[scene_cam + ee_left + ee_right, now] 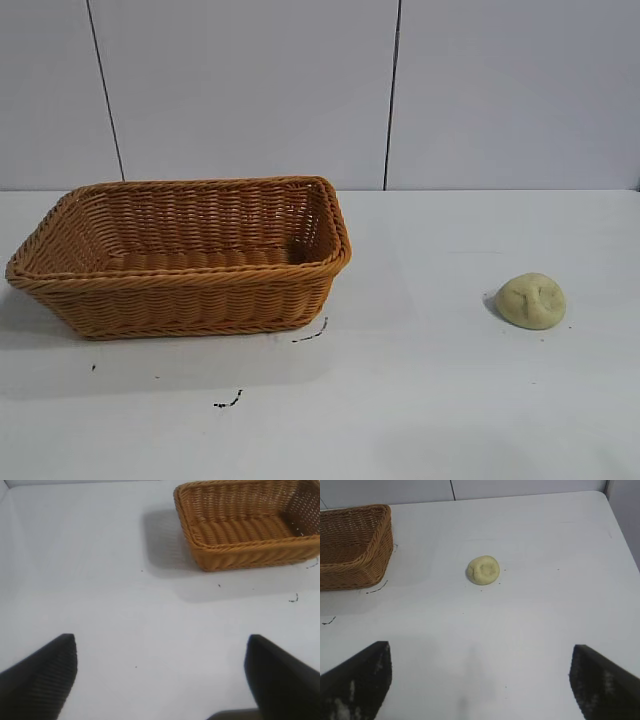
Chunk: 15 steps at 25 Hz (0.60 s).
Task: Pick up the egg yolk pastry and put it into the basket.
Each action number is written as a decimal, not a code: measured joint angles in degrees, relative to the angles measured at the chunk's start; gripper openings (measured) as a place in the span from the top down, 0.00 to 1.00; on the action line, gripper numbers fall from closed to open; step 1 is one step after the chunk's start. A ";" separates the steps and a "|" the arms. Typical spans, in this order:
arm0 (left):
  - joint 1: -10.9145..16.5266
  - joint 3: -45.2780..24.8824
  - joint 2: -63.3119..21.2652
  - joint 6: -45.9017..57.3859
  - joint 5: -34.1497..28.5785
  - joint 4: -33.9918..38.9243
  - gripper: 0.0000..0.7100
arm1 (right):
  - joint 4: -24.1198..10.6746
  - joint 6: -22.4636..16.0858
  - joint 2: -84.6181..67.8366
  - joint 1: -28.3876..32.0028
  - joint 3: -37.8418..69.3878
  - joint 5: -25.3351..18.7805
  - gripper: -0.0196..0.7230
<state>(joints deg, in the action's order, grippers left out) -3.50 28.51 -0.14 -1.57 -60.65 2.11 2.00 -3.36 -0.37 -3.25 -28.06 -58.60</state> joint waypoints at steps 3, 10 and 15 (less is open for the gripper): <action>0.00 0.00 0.00 0.00 0.00 0.00 0.02 | 0.00 0.00 0.00 0.00 0.00 0.00 0.04; 0.00 0.00 0.00 0.00 0.00 0.00 0.02 | -0.41 0.00 0.58 0.00 -0.35 -0.30 0.04; 0.00 0.00 0.00 0.00 0.00 0.00 0.02 | -0.66 0.00 11.90 0.00 -4.02 -1.06 0.04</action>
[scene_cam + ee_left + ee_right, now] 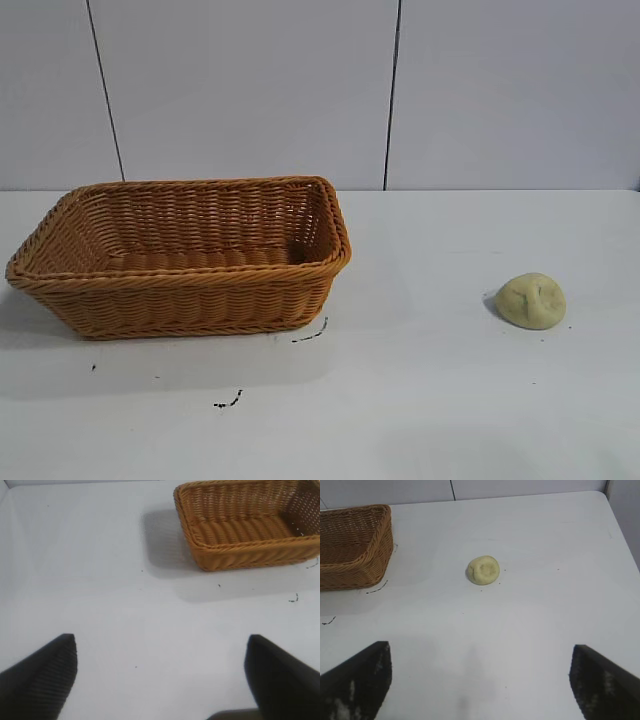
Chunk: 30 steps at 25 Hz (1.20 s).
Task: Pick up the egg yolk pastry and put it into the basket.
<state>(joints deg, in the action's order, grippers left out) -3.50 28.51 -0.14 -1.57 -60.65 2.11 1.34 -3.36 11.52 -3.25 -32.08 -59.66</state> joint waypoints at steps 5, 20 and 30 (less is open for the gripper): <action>0.00 0.00 0.00 0.00 0.00 0.00 0.02 | 0.00 0.00 18.35 0.00 -6.08 1.59 0.04; 0.00 0.00 0.00 0.00 0.00 0.00 0.02 | -0.11 1.12 73.03 0.00 -33.20 4.16 0.04; 0.00 0.00 0.00 0.00 0.00 0.00 0.02 | -0.35 4.69 94.77 -0.53 -55.40 -0.89 0.04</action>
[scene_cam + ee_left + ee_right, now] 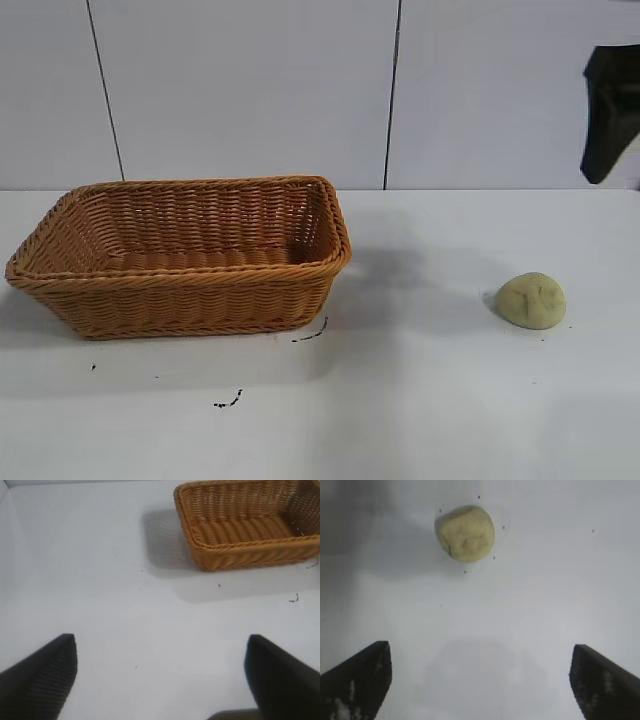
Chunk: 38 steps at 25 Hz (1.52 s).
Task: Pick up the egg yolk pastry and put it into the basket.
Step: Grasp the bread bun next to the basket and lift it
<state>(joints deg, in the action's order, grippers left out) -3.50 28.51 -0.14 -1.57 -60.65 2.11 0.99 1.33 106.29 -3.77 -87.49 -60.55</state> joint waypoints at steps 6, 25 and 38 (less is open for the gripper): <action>0.00 0.00 0.00 0.00 0.00 0.00 0.02 | -0.99 1.14 4.18 -2.08 -2.81 -0.69 0.04; 0.00 0.00 0.00 0.00 0.00 0.00 0.02 | -0.99 0.91 19.67 -2.12 -2.87 4.39 0.04; 0.00 0.00 0.00 0.00 0.00 0.00 0.02 | -0.20 0.91 22.05 -2.12 -2.87 5.20 0.04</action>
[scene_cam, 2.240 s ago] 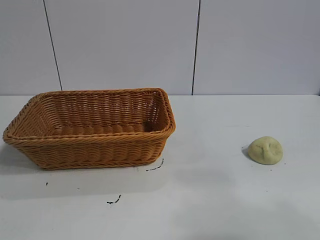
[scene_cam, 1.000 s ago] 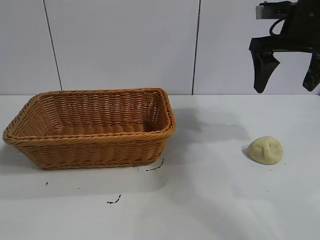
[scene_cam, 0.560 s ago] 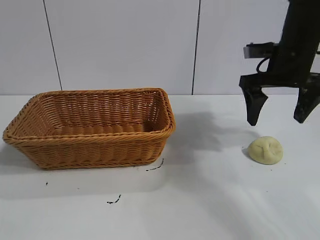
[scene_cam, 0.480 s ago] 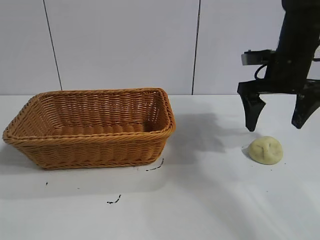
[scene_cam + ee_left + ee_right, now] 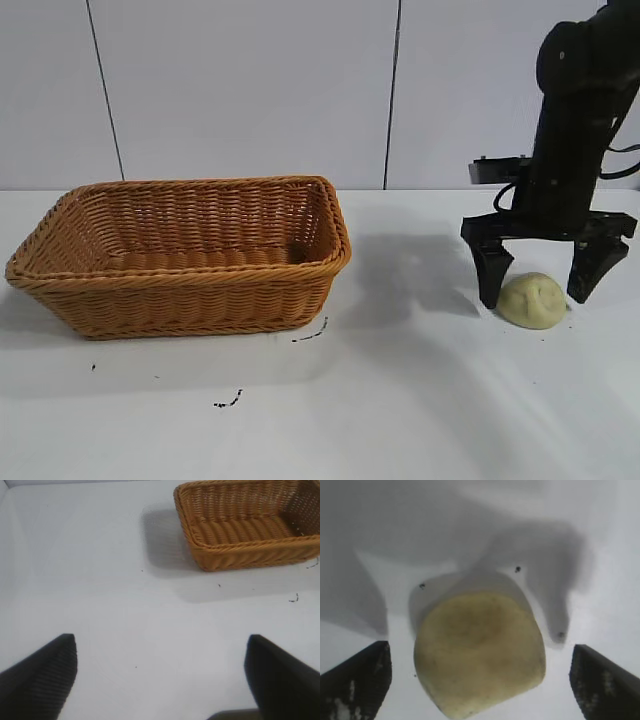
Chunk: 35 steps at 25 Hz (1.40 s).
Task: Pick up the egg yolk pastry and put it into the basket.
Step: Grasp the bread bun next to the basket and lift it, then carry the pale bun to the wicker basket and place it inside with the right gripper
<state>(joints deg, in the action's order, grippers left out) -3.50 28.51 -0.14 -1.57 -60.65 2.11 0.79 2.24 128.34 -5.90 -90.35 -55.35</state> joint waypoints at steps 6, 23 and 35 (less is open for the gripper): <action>0.00 0.00 0.00 0.00 0.00 0.00 0.02 | 0.05 0.00 0.00 0.00 0.00 -0.60 0.39; 0.00 0.00 0.00 0.00 0.00 0.00 0.02 | -0.01 0.00 -6.75 0.00 -8.70 -10.27 0.74; 0.00 0.00 0.00 0.00 0.00 0.00 0.02 | -1.65 0.00 -11.51 -3.58 -22.50 -13.88 0.74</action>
<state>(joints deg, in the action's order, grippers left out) -3.50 28.51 -0.14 -1.57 -60.65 2.11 -0.86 2.24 116.84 -9.48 -112.85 -69.23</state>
